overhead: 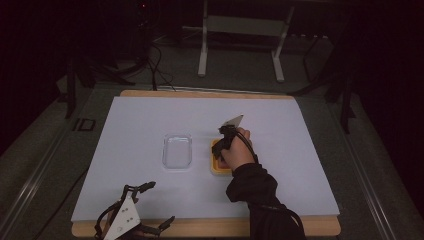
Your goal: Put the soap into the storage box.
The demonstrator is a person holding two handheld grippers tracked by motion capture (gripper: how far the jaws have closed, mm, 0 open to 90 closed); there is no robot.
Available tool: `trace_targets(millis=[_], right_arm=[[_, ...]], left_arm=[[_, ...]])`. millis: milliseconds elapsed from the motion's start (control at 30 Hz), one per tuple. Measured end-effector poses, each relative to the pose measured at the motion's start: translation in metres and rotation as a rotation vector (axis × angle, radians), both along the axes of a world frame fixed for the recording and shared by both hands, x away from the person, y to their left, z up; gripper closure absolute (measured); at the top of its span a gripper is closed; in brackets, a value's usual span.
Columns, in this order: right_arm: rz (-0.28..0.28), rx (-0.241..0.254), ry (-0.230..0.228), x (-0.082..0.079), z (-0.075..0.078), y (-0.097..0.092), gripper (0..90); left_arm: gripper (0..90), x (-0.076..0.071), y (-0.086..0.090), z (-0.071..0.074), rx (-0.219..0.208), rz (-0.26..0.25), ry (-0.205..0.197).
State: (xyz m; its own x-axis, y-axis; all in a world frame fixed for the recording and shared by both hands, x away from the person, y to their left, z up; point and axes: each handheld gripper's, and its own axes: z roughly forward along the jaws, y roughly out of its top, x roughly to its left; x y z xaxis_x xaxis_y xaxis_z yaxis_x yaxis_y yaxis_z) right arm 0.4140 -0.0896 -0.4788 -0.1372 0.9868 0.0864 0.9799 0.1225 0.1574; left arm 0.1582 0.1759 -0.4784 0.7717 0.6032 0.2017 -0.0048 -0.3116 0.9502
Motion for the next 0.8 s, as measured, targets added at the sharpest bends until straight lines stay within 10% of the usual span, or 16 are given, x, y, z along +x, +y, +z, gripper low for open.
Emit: trace_targets(millis=[400,800], right_arm=[[0.049,0.026,-0.034,-0.006,0.022,-0.003,34.0],[0.369,0.159,-0.229,-0.026,0.04,-0.031,30.0]], left_arm=[[0.5,0.0,0.0,0.0,-0.002,-0.001,0.001],[0.5,0.0,-0.001,-0.001,0.0,0.0,0.006]])
